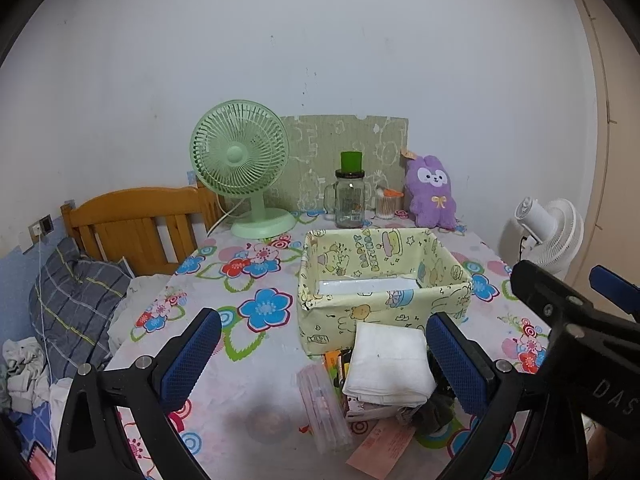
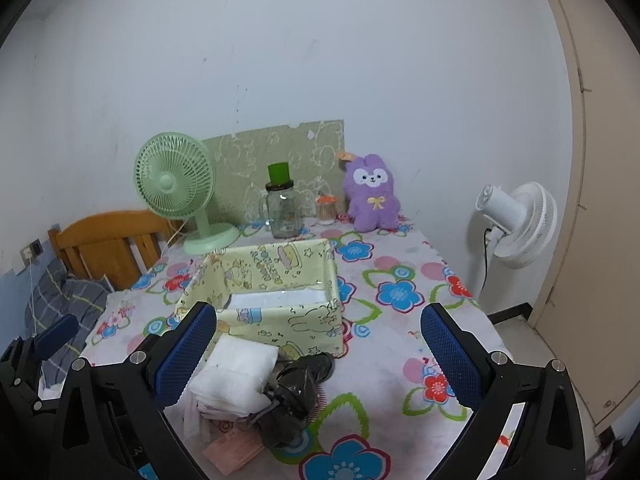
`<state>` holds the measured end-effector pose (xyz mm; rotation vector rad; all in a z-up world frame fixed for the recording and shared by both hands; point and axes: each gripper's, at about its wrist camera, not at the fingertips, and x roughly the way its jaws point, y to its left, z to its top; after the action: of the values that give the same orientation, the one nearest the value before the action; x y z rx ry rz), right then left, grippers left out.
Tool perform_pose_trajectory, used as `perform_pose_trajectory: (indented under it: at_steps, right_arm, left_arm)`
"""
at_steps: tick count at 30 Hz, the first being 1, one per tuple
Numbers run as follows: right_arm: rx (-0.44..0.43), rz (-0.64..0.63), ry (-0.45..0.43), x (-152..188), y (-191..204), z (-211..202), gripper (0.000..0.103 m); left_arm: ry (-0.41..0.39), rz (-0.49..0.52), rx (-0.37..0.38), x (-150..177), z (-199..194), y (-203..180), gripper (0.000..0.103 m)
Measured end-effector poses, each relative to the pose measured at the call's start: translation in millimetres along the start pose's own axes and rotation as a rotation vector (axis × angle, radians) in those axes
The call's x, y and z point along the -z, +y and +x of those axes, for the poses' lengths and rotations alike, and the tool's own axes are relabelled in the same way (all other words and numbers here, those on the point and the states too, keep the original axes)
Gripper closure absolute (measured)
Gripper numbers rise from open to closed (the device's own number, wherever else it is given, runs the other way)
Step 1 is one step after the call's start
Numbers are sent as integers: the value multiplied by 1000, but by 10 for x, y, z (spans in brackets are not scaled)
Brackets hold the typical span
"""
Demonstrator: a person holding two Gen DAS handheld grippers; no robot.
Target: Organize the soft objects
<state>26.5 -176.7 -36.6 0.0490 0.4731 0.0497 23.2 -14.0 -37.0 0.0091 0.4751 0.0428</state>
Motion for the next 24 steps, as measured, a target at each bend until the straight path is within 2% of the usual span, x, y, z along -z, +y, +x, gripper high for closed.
perform_pose_trajectory:
  at_steps: [12, 16, 24]
  right_arm:
    - [-13, -13, 94, 161, 79, 306, 8]
    - [-19, -12, 134, 224, 102, 417, 15]
    - [-18, -4, 188, 314, 110, 599, 22]
  left_arm:
    - [73, 16, 47, 123, 268, -76, 1]
    - [104, 29, 59, 179, 348, -131, 1]
    - [151, 48, 74, 232, 533, -213, 1]
